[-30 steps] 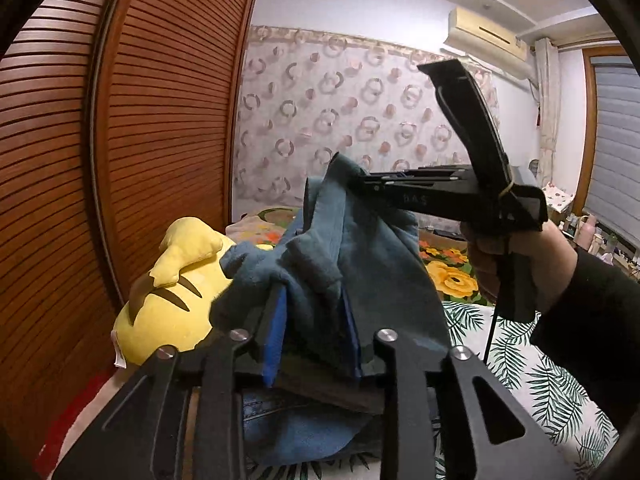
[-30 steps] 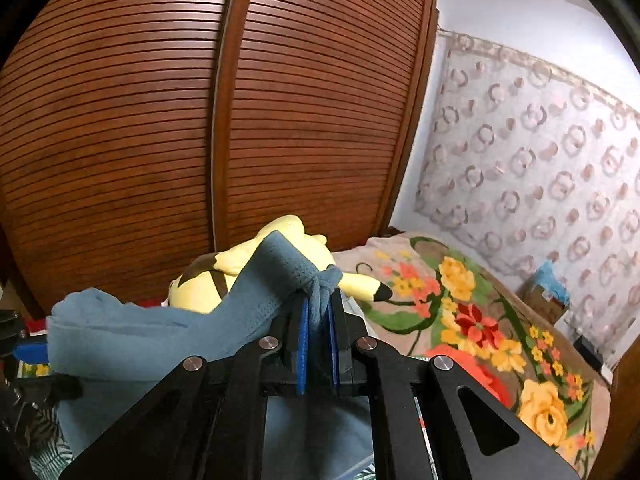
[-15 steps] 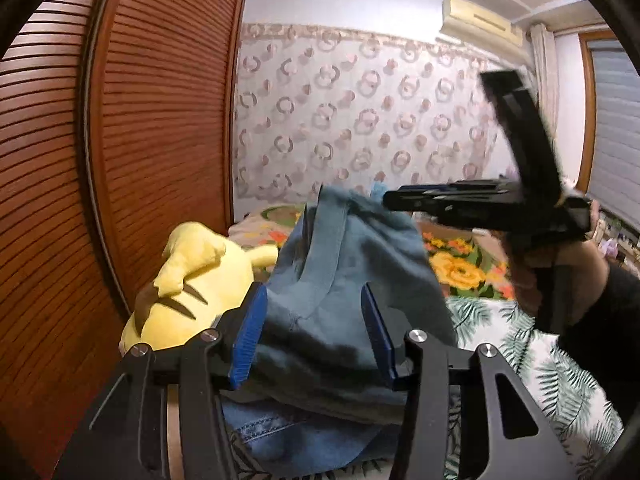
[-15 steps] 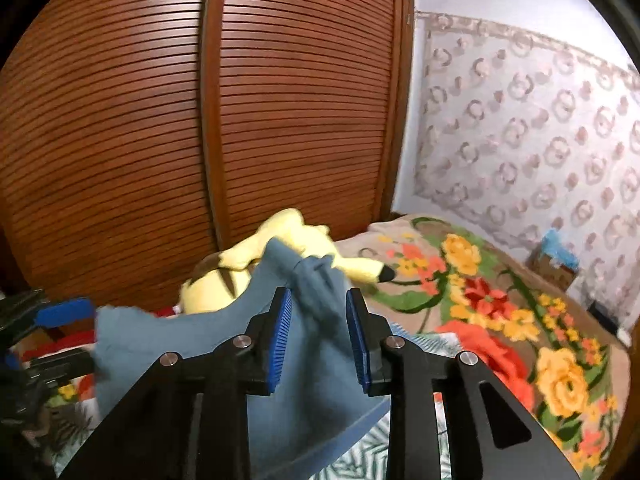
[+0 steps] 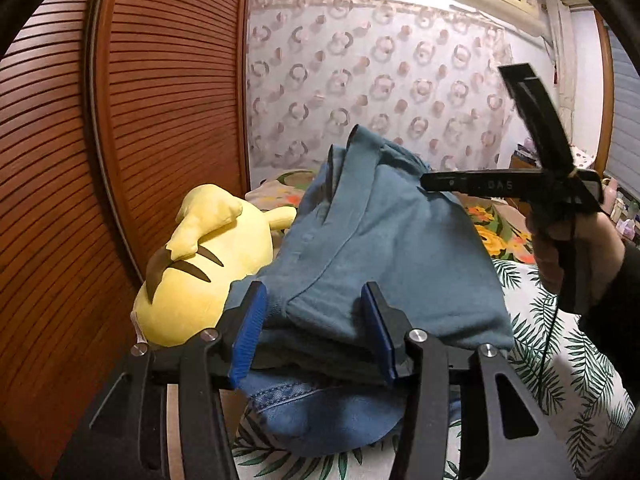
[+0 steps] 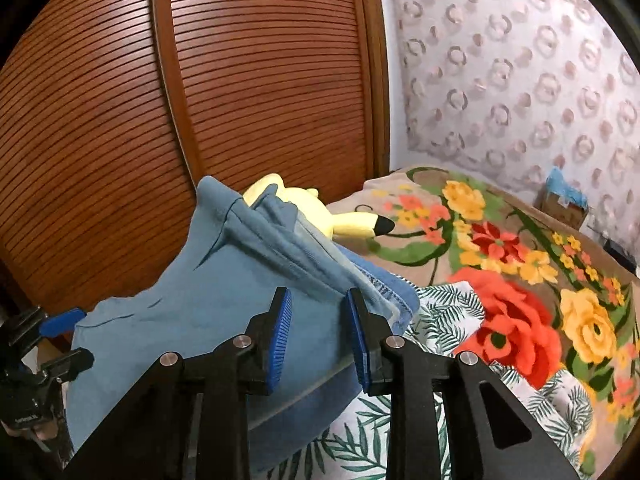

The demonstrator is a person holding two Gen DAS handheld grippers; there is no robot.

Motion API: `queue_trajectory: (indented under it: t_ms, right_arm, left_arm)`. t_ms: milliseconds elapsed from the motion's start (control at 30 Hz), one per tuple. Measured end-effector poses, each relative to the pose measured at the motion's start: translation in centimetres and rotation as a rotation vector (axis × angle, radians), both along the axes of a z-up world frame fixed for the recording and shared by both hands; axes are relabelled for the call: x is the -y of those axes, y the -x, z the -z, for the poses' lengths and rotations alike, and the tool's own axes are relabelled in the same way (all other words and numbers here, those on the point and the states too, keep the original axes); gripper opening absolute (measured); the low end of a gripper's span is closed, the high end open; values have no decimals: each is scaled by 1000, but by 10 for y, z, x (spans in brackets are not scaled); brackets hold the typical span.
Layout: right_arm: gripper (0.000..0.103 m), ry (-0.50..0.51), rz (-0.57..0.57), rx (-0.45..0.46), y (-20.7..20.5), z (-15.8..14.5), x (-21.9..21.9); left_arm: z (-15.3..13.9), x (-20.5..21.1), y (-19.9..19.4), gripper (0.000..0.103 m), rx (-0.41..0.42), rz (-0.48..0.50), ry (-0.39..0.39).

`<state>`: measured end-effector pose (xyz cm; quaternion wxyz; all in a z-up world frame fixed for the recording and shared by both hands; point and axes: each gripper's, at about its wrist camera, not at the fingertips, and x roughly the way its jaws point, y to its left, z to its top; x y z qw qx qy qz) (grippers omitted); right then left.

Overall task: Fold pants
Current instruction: 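Lower the shorts onto the jeans stack and open both grippers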

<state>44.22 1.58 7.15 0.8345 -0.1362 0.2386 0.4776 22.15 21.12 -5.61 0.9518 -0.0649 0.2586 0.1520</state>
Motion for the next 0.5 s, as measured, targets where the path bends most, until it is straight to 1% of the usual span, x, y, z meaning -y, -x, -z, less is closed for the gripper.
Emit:
queue_trajectory:
  t_ms: [200, 333, 467, 500]
  right_arm:
    - [29, -27, 9, 35, 39, 1, 21]
    - [29, -37, 26, 47, 72, 5, 48]
    - [29, -55, 56, 51, 104, 3, 72]
    - [29, -60, 64, 51, 112, 2, 79]
  left_arm:
    - [-5, 3, 7, 50, -8, 5, -2]
    - [-12, 12, 14, 50, -6, 33, -8]
    - [-20, 26, 29, 70, 18, 68, -17]
    - [-22, 29, 32, 73, 21, 77, -15]
